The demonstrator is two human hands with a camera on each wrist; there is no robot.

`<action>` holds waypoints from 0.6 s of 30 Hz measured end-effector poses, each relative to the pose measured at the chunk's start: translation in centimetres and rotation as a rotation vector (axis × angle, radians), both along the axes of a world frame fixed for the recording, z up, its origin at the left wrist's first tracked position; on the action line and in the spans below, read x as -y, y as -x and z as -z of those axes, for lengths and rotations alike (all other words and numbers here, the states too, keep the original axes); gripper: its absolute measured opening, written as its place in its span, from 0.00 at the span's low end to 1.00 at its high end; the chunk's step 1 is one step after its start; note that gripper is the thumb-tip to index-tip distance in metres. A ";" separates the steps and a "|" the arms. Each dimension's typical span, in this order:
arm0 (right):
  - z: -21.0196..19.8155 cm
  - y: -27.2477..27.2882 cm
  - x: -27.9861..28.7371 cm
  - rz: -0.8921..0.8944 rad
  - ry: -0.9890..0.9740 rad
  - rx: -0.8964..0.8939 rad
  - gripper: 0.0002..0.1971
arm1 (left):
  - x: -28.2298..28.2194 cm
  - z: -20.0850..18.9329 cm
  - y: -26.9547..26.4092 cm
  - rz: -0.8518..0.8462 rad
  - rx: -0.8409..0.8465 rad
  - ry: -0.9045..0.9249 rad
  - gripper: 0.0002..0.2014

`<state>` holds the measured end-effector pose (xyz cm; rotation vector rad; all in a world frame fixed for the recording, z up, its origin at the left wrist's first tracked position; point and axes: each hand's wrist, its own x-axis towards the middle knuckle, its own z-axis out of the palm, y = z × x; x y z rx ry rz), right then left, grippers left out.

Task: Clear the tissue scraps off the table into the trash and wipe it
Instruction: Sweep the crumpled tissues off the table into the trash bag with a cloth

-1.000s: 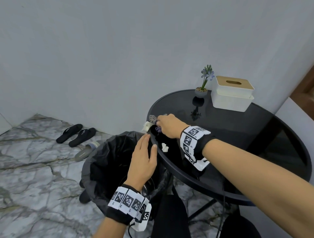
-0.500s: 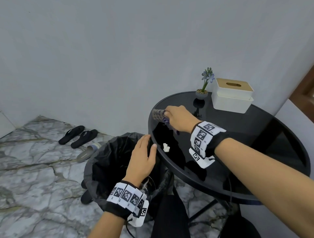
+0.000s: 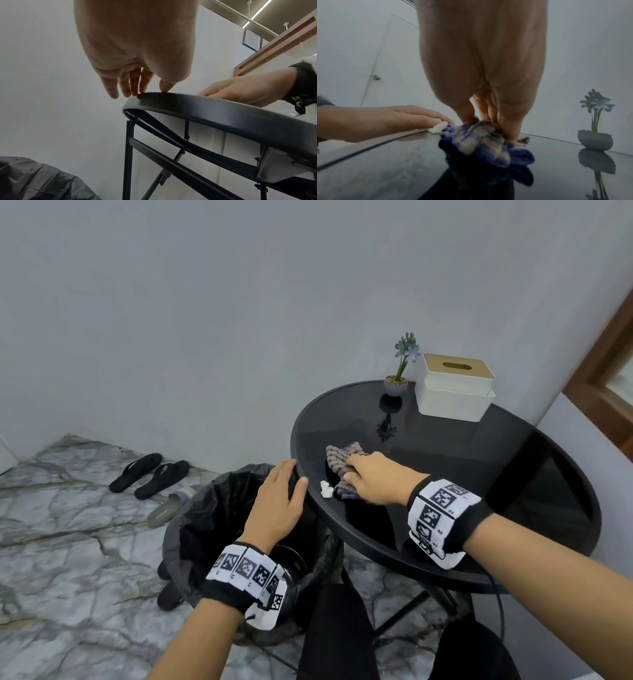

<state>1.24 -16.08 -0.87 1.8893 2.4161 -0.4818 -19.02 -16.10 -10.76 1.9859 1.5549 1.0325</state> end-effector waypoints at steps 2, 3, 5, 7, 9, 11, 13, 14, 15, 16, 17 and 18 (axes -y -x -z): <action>0.2 0.3 0.5 -0.001 -0.009 0.004 0.11 | 0.3 -0.1 0.2 0.002 0.003 -0.026 0.23; 0.1 0.5 0.9 -0.002 -0.015 0.005 0.10 | 0.6 -0.2 0.4 -0.003 0.004 -0.036 0.21; 0.2 1.0 1.4 -0.005 -0.029 0.036 0.13 | 0.9 -0.1 1.0 -0.028 0.000 -0.031 0.21; 0.6 1.6 1.6 -0.013 -0.068 0.064 0.16 | 1.2 0.2 1.7 -0.057 -0.005 -0.006 0.23; 1.1 2.4 1.7 -0.002 -0.099 0.023 0.17 | 1.4 0.4 2.4 -0.077 0.000 0.011 0.23; 1.4 3.5 1.6 0.011 -0.116 0.006 0.16 | 1.5 0.6 3.0 -0.095 0.006 0.021 0.24; 1.4 4.5 1.6 0.006 -0.142 0.035 0.14 | 1.6 0.8 3.4 -0.107 0.012 0.021 0.25; 1.4 5.1 1.6 0.002 -0.167 0.040 0.13 | 1.6 0.8 3.7 -0.116 0.021 0.018 0.25; 1.3 5.6 1.5 -0.005 -0.191 0.039 0.12 | 1.7 0.8 3.8 -0.127 0.035 0.016 0.25; 1.3 6.1 1.4 -0.012 -0.205 0.030 0.11 | 1.7 0.7 4.0 -0.136 0.050 0.011 0.25; 1.2 6.6 1.2 -0.023 -0.215 0.018 0.10 | 1.7 0.6 4.2 -0.142 0.064 0.006 0.25; 1.2 7.0 0.9 -0.025 -0.216 0.004 0.10 | 1.7 0.5 4.3 -0.148 0.075 0.002 0.25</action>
